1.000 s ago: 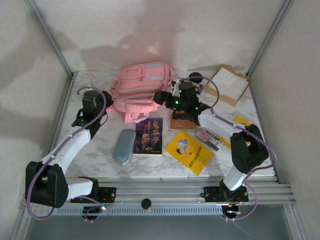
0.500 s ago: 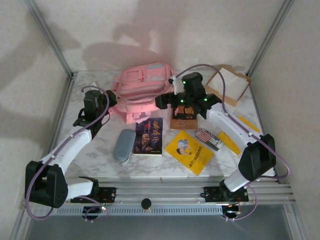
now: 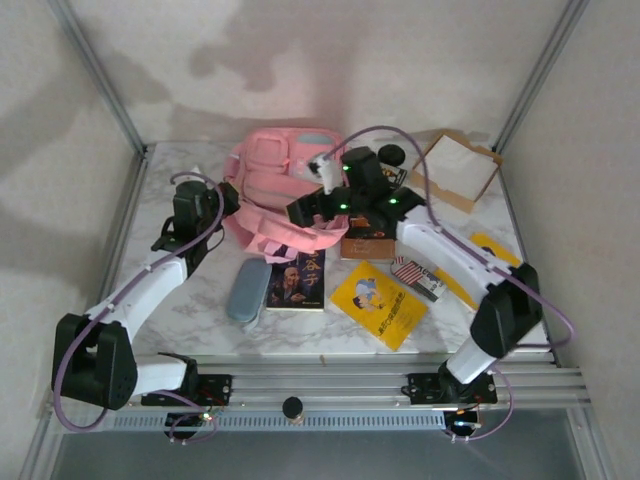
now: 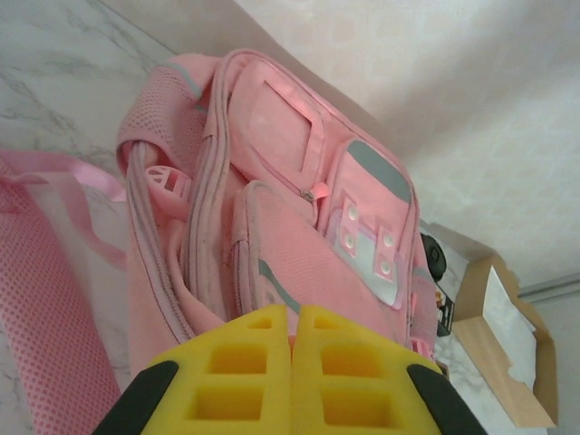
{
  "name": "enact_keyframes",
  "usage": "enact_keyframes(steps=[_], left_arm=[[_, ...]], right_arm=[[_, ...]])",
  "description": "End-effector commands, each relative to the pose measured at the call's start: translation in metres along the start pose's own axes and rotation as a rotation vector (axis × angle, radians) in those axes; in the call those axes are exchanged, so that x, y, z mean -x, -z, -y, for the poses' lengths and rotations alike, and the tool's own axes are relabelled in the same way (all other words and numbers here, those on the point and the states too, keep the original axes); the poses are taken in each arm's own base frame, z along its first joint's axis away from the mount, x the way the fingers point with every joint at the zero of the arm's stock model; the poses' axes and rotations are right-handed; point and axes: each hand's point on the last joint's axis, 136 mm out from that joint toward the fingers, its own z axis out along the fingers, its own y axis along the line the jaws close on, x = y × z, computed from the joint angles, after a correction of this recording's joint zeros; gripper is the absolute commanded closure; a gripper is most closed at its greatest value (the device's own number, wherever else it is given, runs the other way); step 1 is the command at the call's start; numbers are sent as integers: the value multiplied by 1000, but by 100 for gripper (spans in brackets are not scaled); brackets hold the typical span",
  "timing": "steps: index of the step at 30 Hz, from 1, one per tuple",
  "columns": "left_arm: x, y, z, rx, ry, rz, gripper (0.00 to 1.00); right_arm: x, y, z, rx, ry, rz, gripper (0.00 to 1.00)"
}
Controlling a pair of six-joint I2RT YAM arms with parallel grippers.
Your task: Pack books, pencil case, and school supplies into a backpack
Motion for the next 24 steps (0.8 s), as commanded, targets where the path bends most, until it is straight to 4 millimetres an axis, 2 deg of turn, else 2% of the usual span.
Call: enact_keyframes(steps=[1,3,6,9,12,15,17,24], left_arm=[[25,21,36,-142,-22,90,100],[25,24,38,-154,-29,94,100],[24,22,37,-139,-39,76,100],[24,22,40,-153,-39,74,100],[24,22,40,-155,-38,74,100],[23,21,39,-147,-44,73,100],[23,19,39,-149,-45,69,100],[24,19,42,-158,-28,73,100]], right_arm=[[5,-28,3,19,134,-12,8],[5,-44,-1,73,186,-35,11],[7,-65,-8,137,228,-69,23],[2,-83,-11,139,286,-98,28],[0,-91,-12,178,271,-119,32],[-15,-96,-24,256,268,-151,35],[-24,-104,-22,260,267,-192,36],[-35,-123,-32,321,266,-239,40]])
